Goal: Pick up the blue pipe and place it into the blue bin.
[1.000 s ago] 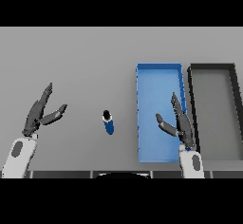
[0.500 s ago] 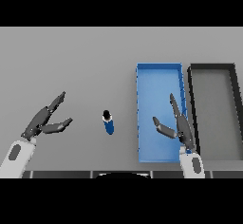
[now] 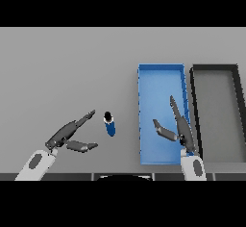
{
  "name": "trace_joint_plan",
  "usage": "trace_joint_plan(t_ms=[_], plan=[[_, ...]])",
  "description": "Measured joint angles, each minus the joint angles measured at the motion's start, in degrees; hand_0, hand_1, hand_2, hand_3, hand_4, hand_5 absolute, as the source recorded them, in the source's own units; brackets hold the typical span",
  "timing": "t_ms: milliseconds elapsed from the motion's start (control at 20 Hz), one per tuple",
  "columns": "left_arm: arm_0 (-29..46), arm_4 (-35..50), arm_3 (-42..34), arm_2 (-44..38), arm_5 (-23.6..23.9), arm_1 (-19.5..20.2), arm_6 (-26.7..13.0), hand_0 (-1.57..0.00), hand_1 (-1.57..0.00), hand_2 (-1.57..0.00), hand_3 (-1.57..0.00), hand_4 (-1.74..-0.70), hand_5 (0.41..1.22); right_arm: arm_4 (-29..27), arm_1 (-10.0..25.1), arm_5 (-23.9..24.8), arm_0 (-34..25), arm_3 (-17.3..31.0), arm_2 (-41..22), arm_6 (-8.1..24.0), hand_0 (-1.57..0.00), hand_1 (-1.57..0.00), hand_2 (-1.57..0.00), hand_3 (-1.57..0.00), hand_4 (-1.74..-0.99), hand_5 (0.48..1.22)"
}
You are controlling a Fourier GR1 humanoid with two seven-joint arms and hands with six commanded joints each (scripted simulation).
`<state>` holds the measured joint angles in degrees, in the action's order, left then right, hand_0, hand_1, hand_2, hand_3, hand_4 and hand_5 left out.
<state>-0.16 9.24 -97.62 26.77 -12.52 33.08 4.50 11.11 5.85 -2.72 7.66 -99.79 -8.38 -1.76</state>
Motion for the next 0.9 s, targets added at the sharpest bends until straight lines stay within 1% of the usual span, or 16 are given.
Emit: trace_joint_plan(t_ms=[50, 100, 150, 250, 300, 350, 450, 500, 550, 600, 650, 700, 750, 800, 850, 900], plan=[[-0.2, -0.9, 0.5, 0.5, 0.4, -0.9, 0.8, 0.00, 0.00, 0.00, 0.00, -1.19, 0.464, 0.1, -0.2, 0.0, 0.6, -0.4, -0.3, -0.8, 0.00, 0.00, 0.00, 0.00, -1.223, 0.620], [-0.3, -1.6, 0.8, 1.3, 0.6, -1.8, 0.6, 0.00, 0.00, 0.00, 0.00, -1.19, 0.463, -0.4, 0.3, -0.1, 1.3, -1.7, 0.1, -1.6, 0.00, 0.00, 0.00, 0.00, -1.228, 0.621], [-1.0, -1.5, 1.4, 1.6, 0.7, -3.0, -0.1, 0.00, 0.00, 0.00, 0.00, -1.19, 0.465, -0.4, -0.1, 0.1, 0.7, -1.6, 0.1, -0.3, 0.00, 0.00, 0.00, 0.00, -1.230, 0.622], [-2.0, -2.3, 3.6, 2.9, 0.9, -5.8, -0.9, 0.00, 0.00, 0.00, 0.00, -1.21, 0.468, 0.4, -0.1, 0.5, 1.4, -1.8, -0.2, -0.4, 0.00, 0.00, 0.00, 0.00, -1.229, 0.622], [-2.8, -2.1, 5.0, 2.9, 0.7, -6.6, -1.7, 0.00, 0.00, 0.00, 0.00, -1.20, 0.467, 0.6, -0.3, 0.6, 1.4, -1.8, -0.4, 0.1, 0.00, 0.00, 0.00, 0.00, -1.229, 0.621], [-4.1, -2.5, 6.6, 3.1, 0.9, -7.8, -2.3, 0.00, 0.00, 0.00, 0.00, -1.19, 0.467, 0.6, -0.5, 0.4, 1.8, -2.4, -0.8, -0.5, 0.00, 0.00, 0.00, 0.00, -1.223, 0.618], [-5.7, -2.7, 10.0, 3.7, 0.4, -10.7, -2.3, 0.00, 0.00, 0.00, 0.00, -1.19, 0.469, 0.5, -0.4, 0.6, 2.2, -2.3, -0.4, -0.7, 0.00, 0.00, 0.00, 0.00, -1.212, 0.610], [-5.6, -3.0, 10.4, 4.2, 0.5, -11.5, -0.9, 0.00, 0.00, 0.00, 0.00, -1.17, 0.464, 0.4, 0.0, 0.7, 1.7, -1.8, 0.1, -0.2, 0.00, 0.00, 0.00, 0.00, -1.208, 0.608], [-6.5, -4.2, 11.3, 4.9, 0.9, -12.6, -1.3, 0.00, 0.00, 0.00, 0.00, -1.15, 0.459, 0.4, -0.2, 0.6, 2.1, -2.2, -0.2, -0.2, 0.00, 0.00, 0.00, 0.00, -1.206, 0.606], [-7.3, -5.3, 12.4, 5.1, 1.1, -12.8, -1.3, 0.00, 0.00, 0.00, 0.00, -1.14, 0.459, -0.3, 0.2, 0.5, 2.1, -2.4, 0.5, 0.5, 0.00, 0.00, 0.00, 0.00, -1.204, 0.607], [-8.5, -6.5, 14.0, 5.7, 1.6, -14.1, -1.6, 0.00, 0.00, 0.00, 0.00, -1.13, 0.462, -0.1, 0.1, 0.4, 2.2, -1.8, 0.4, 0.2, 0.00, 0.00, 0.00, 0.00, -1.201, 0.605], [-9.4, -6.6, 15.1, 5.6, 1.2, -14.4, -0.7, 0.00, 0.00, 0.00, 0.00, -1.15, 0.479, -0.4, 0.6, 0.3, 2.1, -2.5, 0.8, -0.3, 0.00, 0.00, 0.00, 0.00, -1.202, 0.606], [-9.5, -5.5, 15.8, 5.7, 0.3, -15.6, 0.6, 0.00, 0.00, 0.00, 0.00, -1.17, 0.495, -0.5, 0.5, 0.2, 1.8, -2.5, 0.7, 0.0, 0.00, 0.00, 0.00, 0.00, -1.204, 0.607], [-10.2, -4.5, 16.5, 5.1, -0.2, -16.1, 1.1, 0.00, 0.00, 0.00, 0.00, -1.19, 0.513, -0.8, 0.5, 0.1, 2.0, -2.4, 0.8, -0.3, 0.00, 0.00, 0.00, 0.00, -1.207, 0.607], [-10.7, -4.7, 17.2, 5.3, 0.5, -17.7, 0.9, 0.00, 0.00, 0.00, 0.00, -1.21, 0.533, -1.5, 0.6, -0.1, 1.7, -1.5, 1.3, 0.4, 0.00, 0.00, 0.00, 0.00, -1.206, 0.606], [-10.7, -4.8, 17.8, 5.5, 0.7, -18.5, 1.8, 0.00, 0.00, -0.04, -0.01, -1.24, 0.558, -1.3, 0.4, -0.2, 2.6, -2.1, 0.9, -0.6, 0.00, 0.00, 0.00, 0.00, -1.204, 0.605]])
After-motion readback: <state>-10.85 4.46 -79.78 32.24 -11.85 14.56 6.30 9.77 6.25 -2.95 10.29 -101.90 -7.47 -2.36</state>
